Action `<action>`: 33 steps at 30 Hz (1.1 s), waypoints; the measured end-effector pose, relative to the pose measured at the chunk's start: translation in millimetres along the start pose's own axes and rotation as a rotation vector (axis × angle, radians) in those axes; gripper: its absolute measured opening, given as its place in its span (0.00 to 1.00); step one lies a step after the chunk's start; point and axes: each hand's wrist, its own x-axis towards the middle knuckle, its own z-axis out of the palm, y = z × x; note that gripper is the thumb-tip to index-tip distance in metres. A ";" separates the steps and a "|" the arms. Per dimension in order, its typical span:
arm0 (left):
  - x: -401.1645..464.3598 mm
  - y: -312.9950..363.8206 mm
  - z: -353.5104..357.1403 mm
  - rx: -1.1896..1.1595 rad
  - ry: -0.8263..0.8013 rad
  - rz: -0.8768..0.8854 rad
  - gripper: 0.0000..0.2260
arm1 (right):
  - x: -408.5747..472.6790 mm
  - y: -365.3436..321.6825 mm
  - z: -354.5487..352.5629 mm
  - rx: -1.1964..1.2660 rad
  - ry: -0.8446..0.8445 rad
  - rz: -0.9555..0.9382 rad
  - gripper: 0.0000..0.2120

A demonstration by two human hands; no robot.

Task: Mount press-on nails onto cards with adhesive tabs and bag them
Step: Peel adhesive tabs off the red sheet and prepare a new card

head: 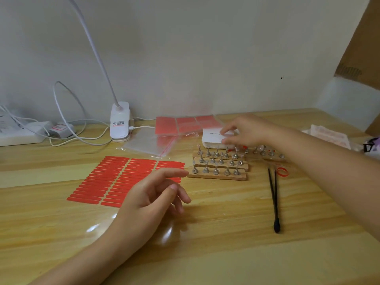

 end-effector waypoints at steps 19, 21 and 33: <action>0.9 1.7 -0.8 0.008 -0.015 -0.026 0.14 | 2.4 -0.4 -4.8 -0.088 -0.089 -0.079 0.18; 0.7 2.0 -0.7 0.002 -0.016 -0.026 0.14 | 2.0 -0.9 -7.8 -0.073 -0.095 -0.076 0.17; 0.3 3.0 -1.2 -0.013 -0.025 -0.029 0.14 | 5.2 -1.0 -9.5 -0.182 -0.141 -0.145 0.22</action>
